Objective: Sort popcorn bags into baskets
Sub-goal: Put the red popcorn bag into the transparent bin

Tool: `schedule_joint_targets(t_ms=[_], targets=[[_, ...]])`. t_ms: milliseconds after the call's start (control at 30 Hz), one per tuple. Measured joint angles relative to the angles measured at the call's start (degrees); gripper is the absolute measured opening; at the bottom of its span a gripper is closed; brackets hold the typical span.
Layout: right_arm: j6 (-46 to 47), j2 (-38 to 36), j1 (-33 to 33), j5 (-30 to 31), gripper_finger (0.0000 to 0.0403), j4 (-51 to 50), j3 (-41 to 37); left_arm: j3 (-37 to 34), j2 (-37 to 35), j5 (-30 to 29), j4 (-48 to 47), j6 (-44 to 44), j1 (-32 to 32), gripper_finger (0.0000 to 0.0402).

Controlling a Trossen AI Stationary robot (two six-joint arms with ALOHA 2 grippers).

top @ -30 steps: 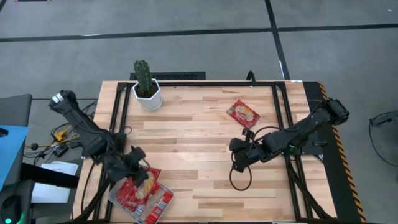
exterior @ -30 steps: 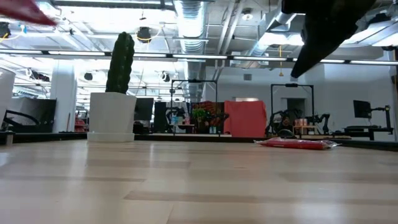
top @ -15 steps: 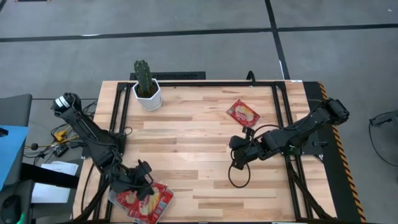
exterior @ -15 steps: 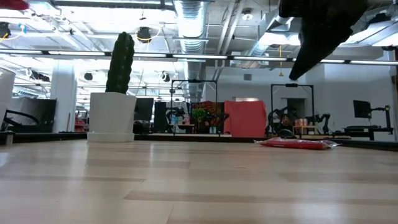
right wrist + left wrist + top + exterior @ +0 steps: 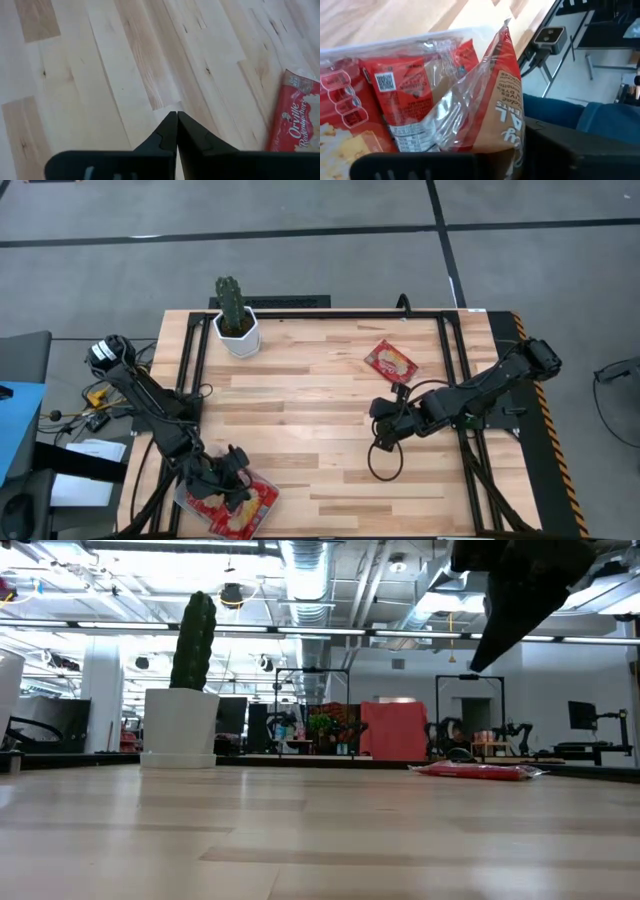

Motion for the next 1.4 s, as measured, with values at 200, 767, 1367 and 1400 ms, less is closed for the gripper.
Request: schedule_joint_targets(t_ms=[200,767,1367,1400], targets=[[0.0,0.0,0.0,0.0,0.0021,-0.3,0.0,0.0,0.0,0.2,-0.1,0.4,0.0,0.0090],[0.6,0.0,-2.9,0.0,0.0025,-1.2,0.0,0.0,-8.9,2.8,-15.4,1.9,6.8,0.0224],[-3.8,0.0,-38.1,0.6,0.0009,2.0,-7.1,0.1,-8.2,8.7,4.3,37.4,47.5,0.0224],[-3.9,0.0,-39.2,0.5,0.0010,2.9,-8.5,0.1,-5.5,10.5,7.5,38.5,49.6,0.0224]])
